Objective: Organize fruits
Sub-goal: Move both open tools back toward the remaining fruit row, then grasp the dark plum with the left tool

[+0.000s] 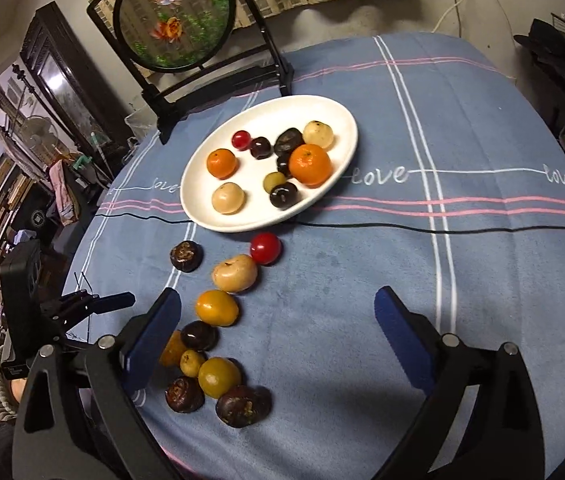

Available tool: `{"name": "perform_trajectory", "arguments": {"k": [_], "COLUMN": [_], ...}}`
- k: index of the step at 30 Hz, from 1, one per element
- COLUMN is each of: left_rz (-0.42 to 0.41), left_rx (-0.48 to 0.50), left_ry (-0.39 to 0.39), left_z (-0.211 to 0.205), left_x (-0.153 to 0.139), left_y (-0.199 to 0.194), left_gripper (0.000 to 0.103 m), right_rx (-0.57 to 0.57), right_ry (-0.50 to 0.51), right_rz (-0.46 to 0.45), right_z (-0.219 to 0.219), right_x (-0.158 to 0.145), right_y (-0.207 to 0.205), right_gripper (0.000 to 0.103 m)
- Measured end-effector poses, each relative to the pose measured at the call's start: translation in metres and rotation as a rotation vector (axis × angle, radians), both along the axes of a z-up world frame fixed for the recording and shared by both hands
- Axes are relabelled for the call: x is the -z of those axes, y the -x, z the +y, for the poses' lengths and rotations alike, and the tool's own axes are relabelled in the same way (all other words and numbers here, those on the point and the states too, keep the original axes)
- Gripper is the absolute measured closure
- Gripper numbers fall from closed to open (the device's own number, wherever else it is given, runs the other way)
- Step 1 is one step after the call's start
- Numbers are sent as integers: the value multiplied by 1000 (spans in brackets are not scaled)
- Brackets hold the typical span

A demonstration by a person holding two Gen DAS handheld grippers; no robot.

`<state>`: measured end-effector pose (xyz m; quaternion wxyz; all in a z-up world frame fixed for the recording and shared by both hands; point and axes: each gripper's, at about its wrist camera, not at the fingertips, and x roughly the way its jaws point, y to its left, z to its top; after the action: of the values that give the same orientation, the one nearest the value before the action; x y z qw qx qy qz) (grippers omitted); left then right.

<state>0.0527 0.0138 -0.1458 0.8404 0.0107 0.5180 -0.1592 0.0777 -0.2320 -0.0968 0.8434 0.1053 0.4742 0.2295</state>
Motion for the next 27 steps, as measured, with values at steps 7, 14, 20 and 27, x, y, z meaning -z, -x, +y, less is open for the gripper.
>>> {"name": "perform_trajectory", "arguments": {"k": [7, 14, 20, 27], "left_rz": [28, 71, 15, 44], "left_rx": [90, 38, -96, -19], "left_ry": [-33, -50, -30, 35], "left_z": [-33, -25, 19, 5], "left_x": [12, 33, 12, 14], "left_y": [-12, -26, -25, -18], "left_gripper": [26, 19, 23, 36], "right_rx": [47, 109, 104, 93], "right_ry": [20, 11, 6, 10], "right_rz": [1, 14, 18, 35], "right_z": [-18, -40, -40, -37], "right_x": [-1, 1, 2, 4], "right_y": [7, 11, 11, 8], "right_gripper": [5, 5, 5, 5]}}
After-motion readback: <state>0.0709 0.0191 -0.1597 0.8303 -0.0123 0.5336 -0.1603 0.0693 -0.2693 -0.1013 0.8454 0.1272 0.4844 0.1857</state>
